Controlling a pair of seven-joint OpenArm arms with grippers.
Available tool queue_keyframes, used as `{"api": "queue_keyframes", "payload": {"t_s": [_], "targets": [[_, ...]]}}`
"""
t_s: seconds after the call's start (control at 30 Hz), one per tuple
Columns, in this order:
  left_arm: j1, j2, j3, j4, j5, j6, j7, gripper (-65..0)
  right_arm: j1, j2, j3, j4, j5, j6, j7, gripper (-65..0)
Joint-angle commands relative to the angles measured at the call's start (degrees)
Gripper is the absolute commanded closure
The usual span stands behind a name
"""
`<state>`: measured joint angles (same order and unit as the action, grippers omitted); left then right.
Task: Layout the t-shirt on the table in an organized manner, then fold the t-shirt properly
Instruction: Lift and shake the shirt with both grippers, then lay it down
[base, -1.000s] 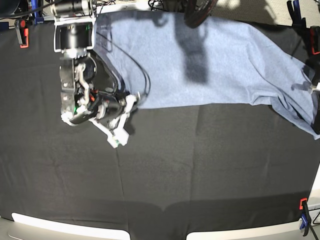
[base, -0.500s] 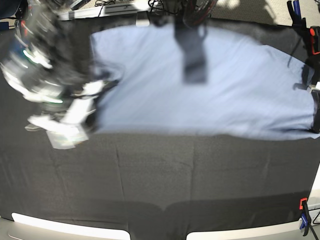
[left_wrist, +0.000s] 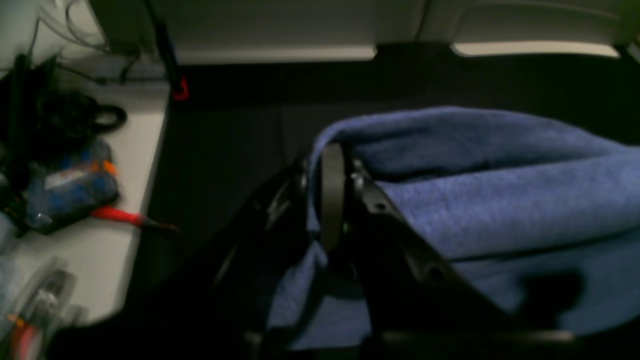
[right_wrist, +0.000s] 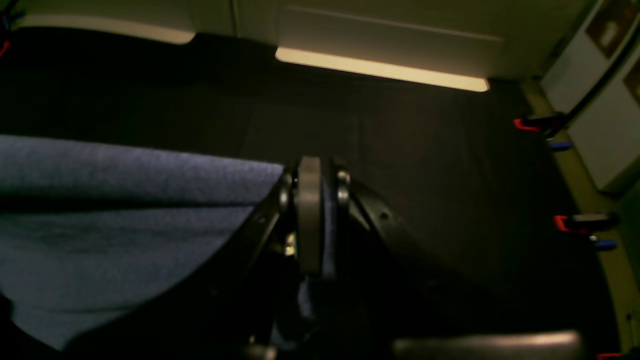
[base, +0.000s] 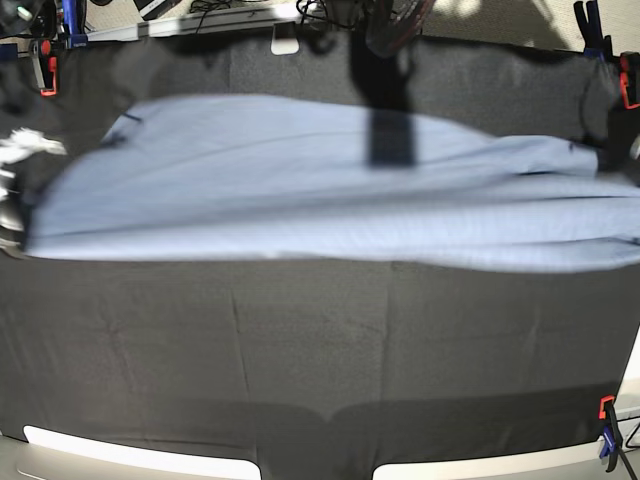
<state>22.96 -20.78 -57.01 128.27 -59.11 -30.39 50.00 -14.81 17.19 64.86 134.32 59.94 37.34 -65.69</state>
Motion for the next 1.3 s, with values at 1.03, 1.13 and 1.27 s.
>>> {"api": "queue_keyframes", "payload": {"t_s": [1.03,1.13,1.27], "targets": [[-0.46,-1.95,2.12,0.37,5.84,4.76,-11.74,0.0,-1.2,3.28,-11.91,0.31,-13.03,0.35,4.81,0.0],[-2.64,-1.95,7.74,-5.46,7.76,4.72,-13.49,0.0,-0.39,3.26,-17.11,-2.58,-15.45,0.31,5.64,0.0],[-8.41,-1.97,13.86,-13.86,10.51,4.68,-14.27,0.0,2.21,3.08,-22.99,-8.46,-16.7,0.31,6.01,0.0]]}}
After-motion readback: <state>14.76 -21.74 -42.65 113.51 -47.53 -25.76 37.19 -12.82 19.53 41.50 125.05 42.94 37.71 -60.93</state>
